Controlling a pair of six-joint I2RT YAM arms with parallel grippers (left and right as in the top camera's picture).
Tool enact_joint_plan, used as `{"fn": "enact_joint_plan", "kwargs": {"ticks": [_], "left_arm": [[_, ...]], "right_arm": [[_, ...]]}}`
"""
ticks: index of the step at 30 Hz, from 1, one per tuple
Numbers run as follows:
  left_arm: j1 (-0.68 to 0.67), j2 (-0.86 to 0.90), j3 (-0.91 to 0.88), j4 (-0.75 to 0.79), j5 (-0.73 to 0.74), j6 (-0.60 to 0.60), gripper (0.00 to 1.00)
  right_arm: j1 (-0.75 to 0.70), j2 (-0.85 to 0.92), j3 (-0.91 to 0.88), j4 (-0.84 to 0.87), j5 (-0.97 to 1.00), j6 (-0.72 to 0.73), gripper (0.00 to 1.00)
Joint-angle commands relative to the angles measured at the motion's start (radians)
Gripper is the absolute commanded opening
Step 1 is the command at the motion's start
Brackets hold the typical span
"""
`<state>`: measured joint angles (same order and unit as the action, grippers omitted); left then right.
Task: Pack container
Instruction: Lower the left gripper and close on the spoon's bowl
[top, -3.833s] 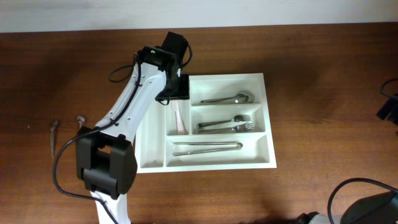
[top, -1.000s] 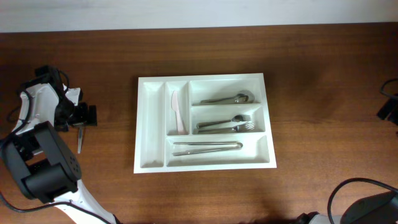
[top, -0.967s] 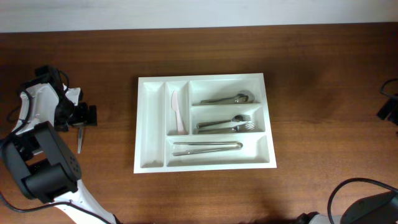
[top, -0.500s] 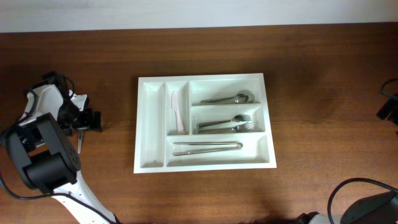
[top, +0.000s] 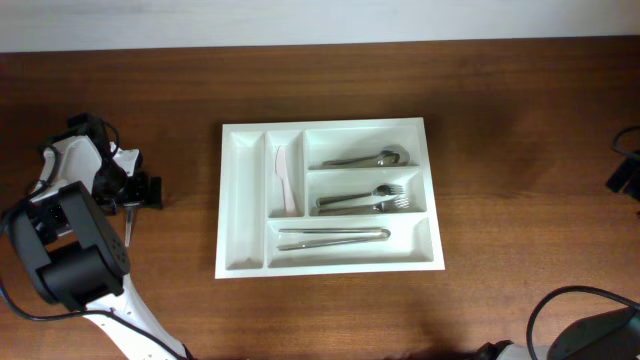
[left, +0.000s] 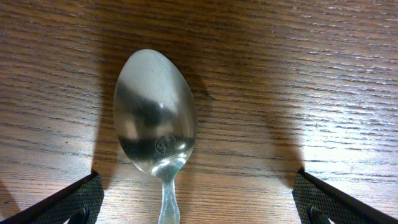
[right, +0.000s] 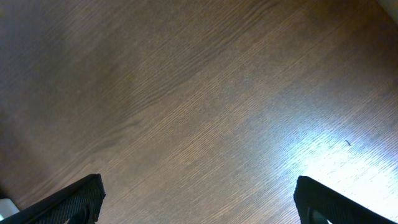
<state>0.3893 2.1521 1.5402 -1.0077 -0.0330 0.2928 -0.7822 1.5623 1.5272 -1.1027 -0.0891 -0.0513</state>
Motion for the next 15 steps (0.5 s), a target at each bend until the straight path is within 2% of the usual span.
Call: {"fn": "enact_joint_plan", "kwargs": {"ticks": [1,8,9,15], "left_arm": [[0.003,0.049,-0.006,-0.003,0.019,0.015,0.99],[0.003,0.049,-0.006,-0.003,0.018,0.015,1.0],[0.003,0.049,-0.006,-0.002,0.018,0.015,0.93],[0.003,0.049,-0.006,0.004,0.008,-0.012,0.32]], "right_arm": [[-0.003,-0.003,-0.002,0.0,-0.009,0.008,0.99],[-0.003,-0.003,-0.002,0.0,-0.009,0.008,0.99],[-0.003,-0.003,-0.002,0.0,-0.009,0.008,0.99],[-0.003,-0.003,-0.002,0.0,-0.009,0.008,0.99]]}}
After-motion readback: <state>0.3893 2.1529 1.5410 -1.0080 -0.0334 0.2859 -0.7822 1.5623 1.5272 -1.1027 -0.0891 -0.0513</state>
